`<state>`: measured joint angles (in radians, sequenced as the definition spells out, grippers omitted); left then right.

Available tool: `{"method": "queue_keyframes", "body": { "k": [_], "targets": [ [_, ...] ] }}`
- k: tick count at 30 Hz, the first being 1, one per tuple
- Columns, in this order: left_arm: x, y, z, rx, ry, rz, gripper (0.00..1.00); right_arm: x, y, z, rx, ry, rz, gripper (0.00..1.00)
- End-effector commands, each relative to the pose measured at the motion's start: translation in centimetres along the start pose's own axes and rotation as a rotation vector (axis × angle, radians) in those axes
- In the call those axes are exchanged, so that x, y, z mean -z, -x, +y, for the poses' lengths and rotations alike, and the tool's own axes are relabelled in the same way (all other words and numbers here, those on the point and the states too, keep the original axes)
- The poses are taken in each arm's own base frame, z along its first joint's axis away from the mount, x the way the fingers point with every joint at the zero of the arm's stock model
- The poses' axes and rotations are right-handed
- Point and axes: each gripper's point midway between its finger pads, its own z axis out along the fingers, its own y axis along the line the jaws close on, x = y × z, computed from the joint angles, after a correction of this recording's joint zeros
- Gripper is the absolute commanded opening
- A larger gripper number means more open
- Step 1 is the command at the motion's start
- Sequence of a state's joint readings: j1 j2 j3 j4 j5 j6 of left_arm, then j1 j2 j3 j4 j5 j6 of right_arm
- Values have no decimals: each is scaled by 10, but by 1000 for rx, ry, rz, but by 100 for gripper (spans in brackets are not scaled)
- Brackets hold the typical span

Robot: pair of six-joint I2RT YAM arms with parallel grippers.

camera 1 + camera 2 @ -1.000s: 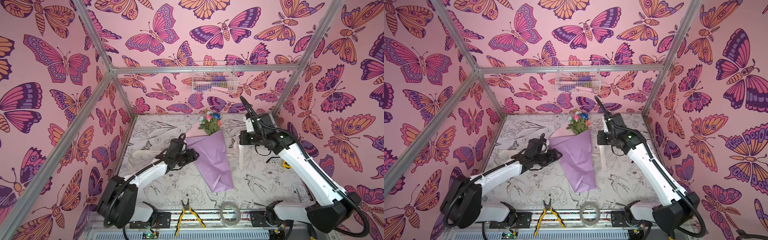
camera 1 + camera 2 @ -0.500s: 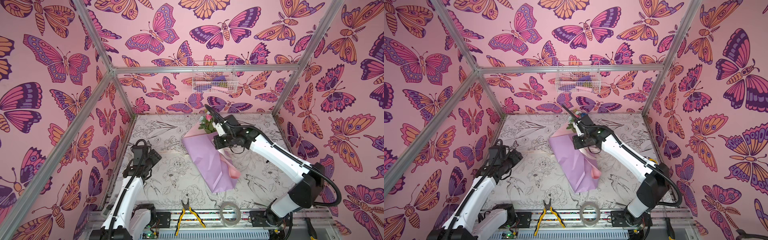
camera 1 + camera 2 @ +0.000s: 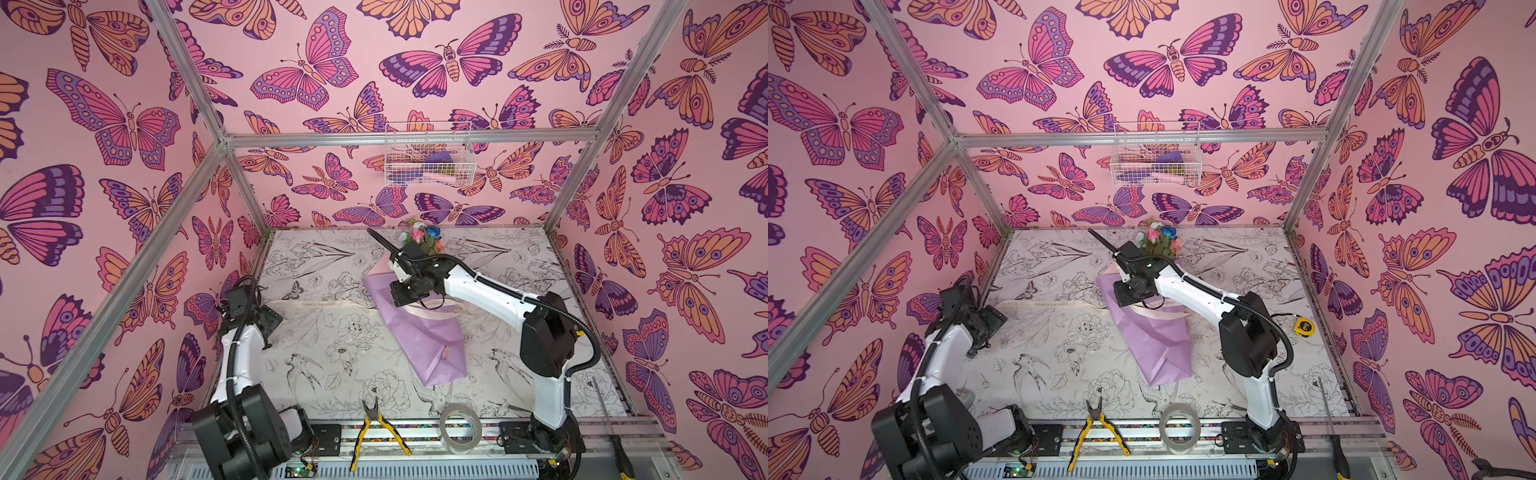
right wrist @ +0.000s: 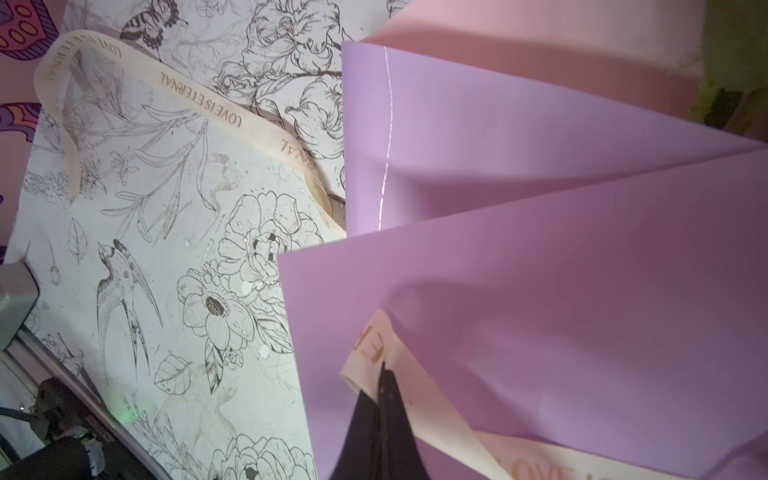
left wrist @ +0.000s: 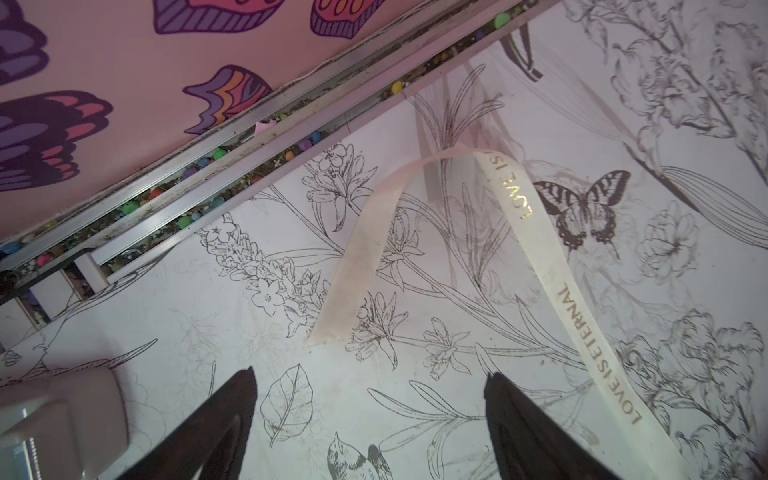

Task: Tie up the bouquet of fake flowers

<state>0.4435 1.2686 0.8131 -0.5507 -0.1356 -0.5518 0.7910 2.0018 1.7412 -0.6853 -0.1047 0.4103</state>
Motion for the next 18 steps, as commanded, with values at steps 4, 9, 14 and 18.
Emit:
{"method": "queue_keyframes", "body": {
  "k": [4,9,14,18],
  "targets": [
    [-28,6,3,-11,51,62,88,-19,24,10,-36,31,-45,0],
    [-56,14,1,19,47,109,81,-33,22,10,-39,32,-18,0],
    [-81,23,-12,9,24,157,76,-38,18,8,-43,24,-1,0],
    [-96,25,-19,2,14,191,66,-42,14,7,-51,28,11,0]
  ]
}}
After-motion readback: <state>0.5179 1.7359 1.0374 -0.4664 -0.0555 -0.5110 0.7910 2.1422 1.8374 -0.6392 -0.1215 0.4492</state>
